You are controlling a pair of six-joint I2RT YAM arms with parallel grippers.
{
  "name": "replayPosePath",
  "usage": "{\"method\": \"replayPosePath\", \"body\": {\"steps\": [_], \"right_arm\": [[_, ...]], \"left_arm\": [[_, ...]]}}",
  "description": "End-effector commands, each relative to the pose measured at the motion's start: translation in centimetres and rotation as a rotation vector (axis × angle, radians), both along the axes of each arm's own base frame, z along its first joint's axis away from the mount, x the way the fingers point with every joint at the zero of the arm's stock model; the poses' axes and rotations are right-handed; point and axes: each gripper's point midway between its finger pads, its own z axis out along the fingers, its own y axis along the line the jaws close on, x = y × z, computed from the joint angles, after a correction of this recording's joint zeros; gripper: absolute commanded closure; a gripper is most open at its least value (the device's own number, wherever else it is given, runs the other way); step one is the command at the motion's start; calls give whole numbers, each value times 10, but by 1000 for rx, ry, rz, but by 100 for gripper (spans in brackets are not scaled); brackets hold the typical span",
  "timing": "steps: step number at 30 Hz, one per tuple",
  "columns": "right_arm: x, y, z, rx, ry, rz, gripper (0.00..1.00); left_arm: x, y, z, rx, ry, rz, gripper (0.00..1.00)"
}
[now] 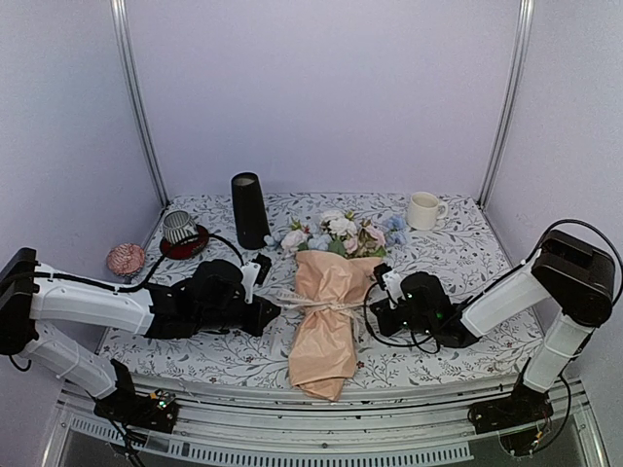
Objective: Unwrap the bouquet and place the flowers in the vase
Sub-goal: Untie the ribbon from the tied bouquet.
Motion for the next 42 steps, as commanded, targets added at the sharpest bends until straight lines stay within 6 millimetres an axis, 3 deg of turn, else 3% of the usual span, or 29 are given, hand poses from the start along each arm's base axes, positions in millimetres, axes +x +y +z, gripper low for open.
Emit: {"method": "replayPosePath", "body": {"steps": [1, 12, 22, 32, 42], "right_arm": [[11, -20, 18, 6, -46, -126, 97], [10, -23, 54, 65, -42, -167, 97], [12, -49, 63, 78, -6, -318, 97], [8, -40, 72, 133, 50, -300, 97], [6, -16, 112, 221, 29, -187, 97]], "left_arm": [[-3, -1, 2, 3, -6, -12, 100], [0, -6, 7, -4, -19, -22, 100], [4, -18, 27, -23, -53, -53, 100], [10, -21, 36, -24, -77, -47, 100], [11, -20, 36, -22, -81, -33, 100]]}}
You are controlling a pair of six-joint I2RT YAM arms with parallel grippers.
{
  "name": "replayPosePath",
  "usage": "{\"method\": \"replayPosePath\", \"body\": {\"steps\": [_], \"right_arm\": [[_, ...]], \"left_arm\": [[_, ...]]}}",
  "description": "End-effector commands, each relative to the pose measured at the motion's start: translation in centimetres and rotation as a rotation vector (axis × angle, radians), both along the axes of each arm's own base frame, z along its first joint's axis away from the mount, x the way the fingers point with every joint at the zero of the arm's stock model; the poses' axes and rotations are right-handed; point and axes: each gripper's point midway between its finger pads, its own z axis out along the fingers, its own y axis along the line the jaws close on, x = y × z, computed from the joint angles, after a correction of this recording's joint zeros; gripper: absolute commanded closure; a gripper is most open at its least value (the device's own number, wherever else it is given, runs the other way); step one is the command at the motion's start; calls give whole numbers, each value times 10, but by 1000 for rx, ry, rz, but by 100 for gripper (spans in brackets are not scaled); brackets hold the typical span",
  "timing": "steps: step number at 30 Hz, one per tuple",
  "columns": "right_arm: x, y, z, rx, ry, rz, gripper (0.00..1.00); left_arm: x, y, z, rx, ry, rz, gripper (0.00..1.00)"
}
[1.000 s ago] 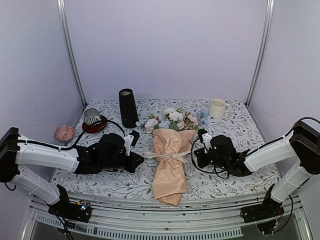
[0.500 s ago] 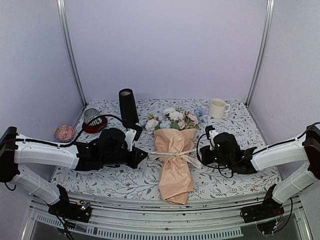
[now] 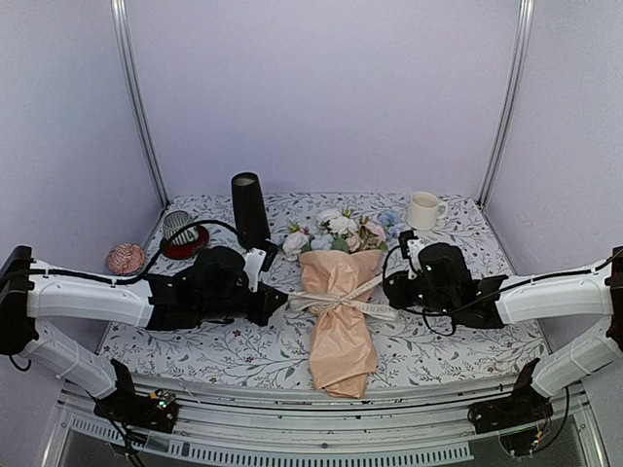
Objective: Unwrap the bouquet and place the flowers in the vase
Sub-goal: Untie the ribbon from the tied bouquet.
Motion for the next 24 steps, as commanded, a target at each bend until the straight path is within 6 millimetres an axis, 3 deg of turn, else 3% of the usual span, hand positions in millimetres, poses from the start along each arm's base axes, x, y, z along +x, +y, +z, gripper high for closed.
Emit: {"method": "replayPosePath", "body": {"steps": [1, 4, 19, 24], "right_arm": [[2, 9, 26, 51, -31, 39, 97], [1, 11, 26, 59, -31, 47, 97], [5, -5, -12, 75, 45, -90, 98], [-1, 7, -14, 122, 44, -17, 98]], "left_arm": [[2, -4, 4, 1, -14, 0, 100], [2, -4, 3, -3, -9, 1, 100], [5, -7, 6, -11, -19, 8, 100], [4, -6, 0, -10, -10, 12, 100]]}}
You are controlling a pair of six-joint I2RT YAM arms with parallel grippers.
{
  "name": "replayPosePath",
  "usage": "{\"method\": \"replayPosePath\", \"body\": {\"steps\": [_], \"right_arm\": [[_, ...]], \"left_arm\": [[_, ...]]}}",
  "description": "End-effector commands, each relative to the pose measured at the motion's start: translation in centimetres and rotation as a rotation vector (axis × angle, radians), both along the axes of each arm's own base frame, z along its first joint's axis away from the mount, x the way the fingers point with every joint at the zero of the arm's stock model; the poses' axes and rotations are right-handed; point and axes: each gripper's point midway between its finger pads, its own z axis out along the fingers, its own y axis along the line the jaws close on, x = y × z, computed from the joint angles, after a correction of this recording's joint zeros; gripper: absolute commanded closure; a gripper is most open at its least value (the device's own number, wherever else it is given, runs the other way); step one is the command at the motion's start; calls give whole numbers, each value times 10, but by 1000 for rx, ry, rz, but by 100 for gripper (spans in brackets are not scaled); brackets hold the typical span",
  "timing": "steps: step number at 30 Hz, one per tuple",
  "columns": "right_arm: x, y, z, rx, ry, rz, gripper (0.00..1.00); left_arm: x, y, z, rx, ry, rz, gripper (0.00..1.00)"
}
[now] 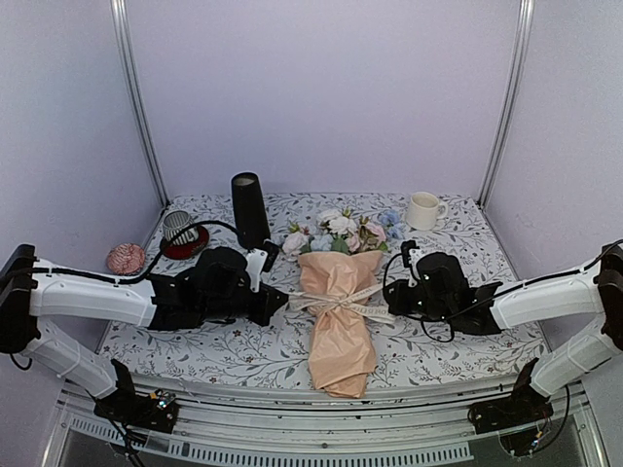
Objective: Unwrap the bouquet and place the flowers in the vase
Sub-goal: Untie the ribbon from the tied bouquet.
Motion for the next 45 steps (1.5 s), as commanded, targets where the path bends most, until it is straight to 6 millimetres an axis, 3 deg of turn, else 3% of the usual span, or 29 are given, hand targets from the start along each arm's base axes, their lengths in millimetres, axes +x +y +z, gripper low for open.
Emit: {"method": "replayPosePath", "body": {"steps": [1, 20, 29, 34, 45], "right_arm": [[1, 9, 2, 61, -15, 29, 98], [-1, 14, -6, 62, -7, 62, 98], [-2, 15, -6, 67, -13, 73, 98], [-4, 17, -3, 74, -23, 90, 98], [4, -4, 16, 55, -77, -11, 98]], "left_arm": [[2, -5, 2, -16, -10, 6, 100], [6, -1, 48, -98, -99, 24, 100], [3, 10, 58, -159, -132, 54, 100], [-1, 20, 51, -185, -129, 73, 100], [-5, 21, 31, -162, -87, 70, 100]]}}
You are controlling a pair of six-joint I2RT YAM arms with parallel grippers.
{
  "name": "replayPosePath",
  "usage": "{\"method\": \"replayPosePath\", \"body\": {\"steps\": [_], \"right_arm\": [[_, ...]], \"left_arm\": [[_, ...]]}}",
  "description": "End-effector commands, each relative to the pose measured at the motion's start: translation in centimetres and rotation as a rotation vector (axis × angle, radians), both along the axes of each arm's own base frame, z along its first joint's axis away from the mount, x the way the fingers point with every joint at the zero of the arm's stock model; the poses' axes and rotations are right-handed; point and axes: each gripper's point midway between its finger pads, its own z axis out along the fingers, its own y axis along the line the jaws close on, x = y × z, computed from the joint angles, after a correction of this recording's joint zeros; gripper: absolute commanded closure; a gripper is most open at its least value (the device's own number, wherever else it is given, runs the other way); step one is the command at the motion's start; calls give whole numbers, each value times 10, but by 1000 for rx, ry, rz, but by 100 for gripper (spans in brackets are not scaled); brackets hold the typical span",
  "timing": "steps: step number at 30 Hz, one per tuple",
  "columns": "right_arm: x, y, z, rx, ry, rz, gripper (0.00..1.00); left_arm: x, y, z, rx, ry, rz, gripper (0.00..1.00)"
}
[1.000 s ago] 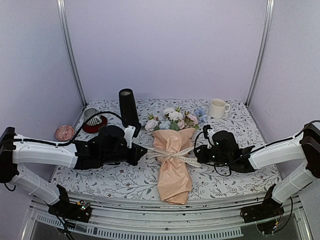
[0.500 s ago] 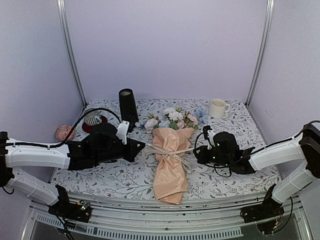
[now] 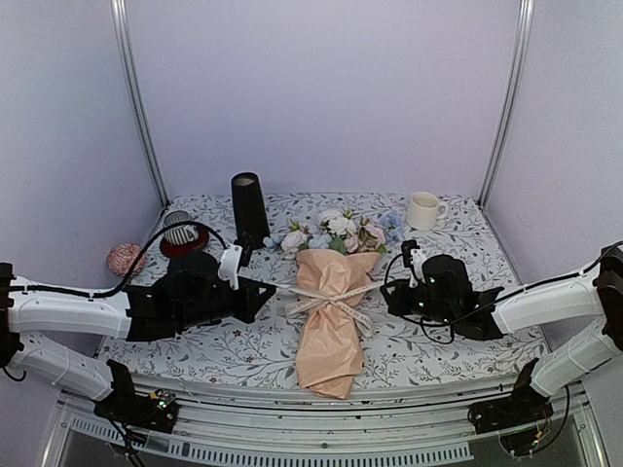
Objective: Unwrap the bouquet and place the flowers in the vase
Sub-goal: Untie the ribbon from the tied bouquet.
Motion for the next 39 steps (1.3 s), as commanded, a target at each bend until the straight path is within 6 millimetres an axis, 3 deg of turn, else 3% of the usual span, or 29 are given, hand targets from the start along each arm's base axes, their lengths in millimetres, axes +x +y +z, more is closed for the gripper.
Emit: {"method": "replayPosePath", "body": {"steps": [1, 14, 18, 20, 27, 30, 33, 39], "right_arm": [[9, -13, 14, -24, -40, -67, 98], [15, -9, 73, 20, -120, -64, 98], [13, -14, 67, 12, -103, -79, 98], [11, -21, 54, -4, -74, -107, 98], [-1, -44, 5, -31, 48, -199, 98], [-1, -48, 0, -49, 67, -218, 98], [1, -51, 6, -53, 61, -237, 98], [10, -54, 51, -66, -30, -256, 98]], "left_arm": [[0, -2, -3, -14, 1, 4, 100], [-1, -6, -20, -7, 39, -2, 100], [-1, -12, -26, -6, 57, -17, 100], [-1, -15, -21, -11, 52, -24, 100], [16, -29, 37, 28, -52, -28, 100], [16, -29, 44, 2, -62, -30, 100], [12, -30, 33, -19, -38, -39, 100], [5, -23, 7, -4, 21, -36, 100]]}}
